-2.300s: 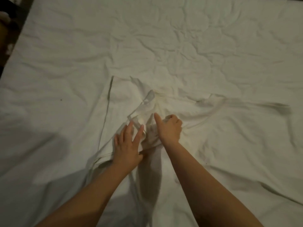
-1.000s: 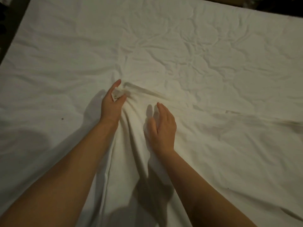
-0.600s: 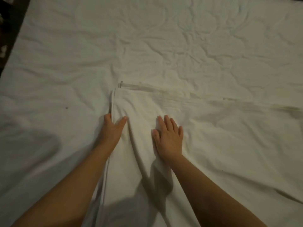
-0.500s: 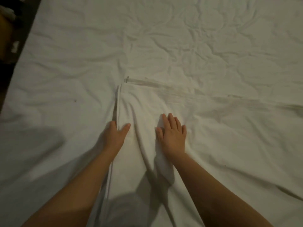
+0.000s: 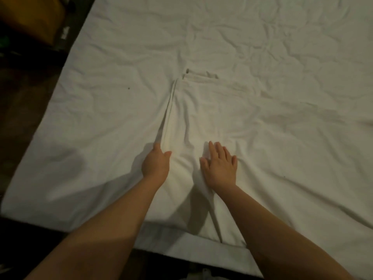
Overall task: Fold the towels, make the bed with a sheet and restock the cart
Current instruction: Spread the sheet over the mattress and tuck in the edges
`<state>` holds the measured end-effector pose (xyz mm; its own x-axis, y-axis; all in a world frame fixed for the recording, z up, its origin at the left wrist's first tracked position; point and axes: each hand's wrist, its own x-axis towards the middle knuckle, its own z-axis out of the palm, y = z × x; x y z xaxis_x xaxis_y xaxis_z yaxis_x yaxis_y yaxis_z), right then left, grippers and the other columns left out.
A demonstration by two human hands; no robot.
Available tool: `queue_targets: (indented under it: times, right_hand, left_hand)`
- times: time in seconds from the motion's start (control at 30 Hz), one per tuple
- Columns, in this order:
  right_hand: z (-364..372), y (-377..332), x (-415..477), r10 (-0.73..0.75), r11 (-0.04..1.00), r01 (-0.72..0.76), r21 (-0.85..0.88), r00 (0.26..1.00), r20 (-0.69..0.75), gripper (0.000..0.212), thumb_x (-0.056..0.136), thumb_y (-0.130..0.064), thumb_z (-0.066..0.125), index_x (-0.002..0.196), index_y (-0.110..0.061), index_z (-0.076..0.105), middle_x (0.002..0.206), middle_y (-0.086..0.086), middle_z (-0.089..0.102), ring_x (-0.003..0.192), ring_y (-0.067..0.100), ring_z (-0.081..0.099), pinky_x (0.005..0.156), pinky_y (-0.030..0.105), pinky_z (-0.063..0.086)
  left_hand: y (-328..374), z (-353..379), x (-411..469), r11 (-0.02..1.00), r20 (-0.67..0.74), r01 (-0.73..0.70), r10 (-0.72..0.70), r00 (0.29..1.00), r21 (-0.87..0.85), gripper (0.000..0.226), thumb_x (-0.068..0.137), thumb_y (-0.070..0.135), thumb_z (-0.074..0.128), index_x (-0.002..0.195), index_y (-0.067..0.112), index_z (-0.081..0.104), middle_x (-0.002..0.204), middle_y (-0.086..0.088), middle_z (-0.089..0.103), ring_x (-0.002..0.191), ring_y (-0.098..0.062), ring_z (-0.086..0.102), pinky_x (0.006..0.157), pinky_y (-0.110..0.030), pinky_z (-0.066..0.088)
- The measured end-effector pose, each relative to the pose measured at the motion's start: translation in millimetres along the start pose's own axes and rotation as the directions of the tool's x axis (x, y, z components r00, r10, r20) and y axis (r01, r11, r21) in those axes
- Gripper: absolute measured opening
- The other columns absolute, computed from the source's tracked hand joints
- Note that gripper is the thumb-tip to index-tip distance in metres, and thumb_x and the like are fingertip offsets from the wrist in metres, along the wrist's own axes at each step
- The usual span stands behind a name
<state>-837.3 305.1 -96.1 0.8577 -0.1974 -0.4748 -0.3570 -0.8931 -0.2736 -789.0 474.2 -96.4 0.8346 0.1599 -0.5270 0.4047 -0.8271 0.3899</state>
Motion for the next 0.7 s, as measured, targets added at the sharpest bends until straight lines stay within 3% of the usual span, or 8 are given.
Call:
queue_targets:
  times: [0.17, 0.27, 0.4, 0.53, 0.7]
  right_hand:
    - [-6, 28, -29, -0.007, 1.000, 0.006, -0.025, 0.999, -0.031, 0.058, 0.099, -0.047, 0.028, 0.152, -0.029, 0.011, 0.160, -0.001, 0.011, 0.146, 0.022, 0.009, 0.117, 0.047, 0.008]
    - [-20, 65, -45, 0.023, 1.000, -0.024, -0.020, 0.999, -0.042, 0.057, 0.100, -0.041, 0.031, 0.152, -0.030, 0.011, 0.160, -0.002, 0.009, 0.146, 0.021, 0.008, 0.116, 0.049, 0.008]
    - [-38, 134, -65, 0.091, 0.996, -0.091, -0.011, 0.996, -0.019, 0.052, 0.100, -0.040, 0.031, 0.150, -0.034, 0.017, 0.160, -0.003, 0.008, 0.147, 0.022, 0.006, 0.114, 0.053, 0.009]
    - [-60, 267, -92, 0.169, 0.984, -0.170, -0.060, 0.985, -0.023, 0.043, 0.100, -0.041, 0.031, 0.142, -0.034, 0.030, 0.154, -0.003, 0.021, 0.142, 0.022, 0.015, 0.110, 0.053, 0.014]
    - [-78, 425, -125, 0.273, 0.959, -0.279, -0.056, 0.958, -0.089, 0.047, 0.100, -0.042, 0.031, 0.146, -0.035, 0.023, 0.157, -0.004, 0.014, 0.144, 0.025, 0.010, 0.113, 0.052, 0.014]
  left_hand:
    - [14, 18, -45, 0.954, -0.092, -0.122, 0.152, 0.984, 0.274, 0.073, 0.094, 0.039, 0.051, 0.151, 0.019, 0.011, 0.154, -0.011, 0.017, 0.139, -0.031, 0.021, 0.109, -0.048, 0.022]
    - [37, 48, -80, 0.894, 0.011, -0.248, 0.263, 0.965, 0.372, 0.066, 0.097, 0.041, 0.041, 0.152, 0.025, 0.007, 0.158, -0.008, 0.003, 0.145, -0.025, 0.005, 0.114, -0.049, 0.009]
    - [76, 102, -124, 0.840, 0.177, -0.381, 0.339, 0.924, 0.386, 0.058, 0.099, 0.043, 0.032, 0.151, 0.028, 0.010, 0.159, -0.004, 0.001, 0.146, -0.021, 0.006, 0.114, -0.046, 0.014]
    - [146, 190, -177, 0.809, 0.286, -0.445, 0.355, 0.890, 0.384, 0.056, 0.099, 0.050, 0.025, 0.150, 0.032, 0.010, 0.159, -0.004, 0.000, 0.146, -0.021, 0.003, 0.113, -0.052, 0.011]
    - [238, 295, -243, 0.791, 0.362, -0.514, 0.396, 0.844, 0.333, 0.056, 0.099, 0.053, 0.021, 0.150, 0.037, 0.006, 0.159, -0.003, -0.007, 0.146, -0.022, -0.005, 0.112, -0.058, 0.007]
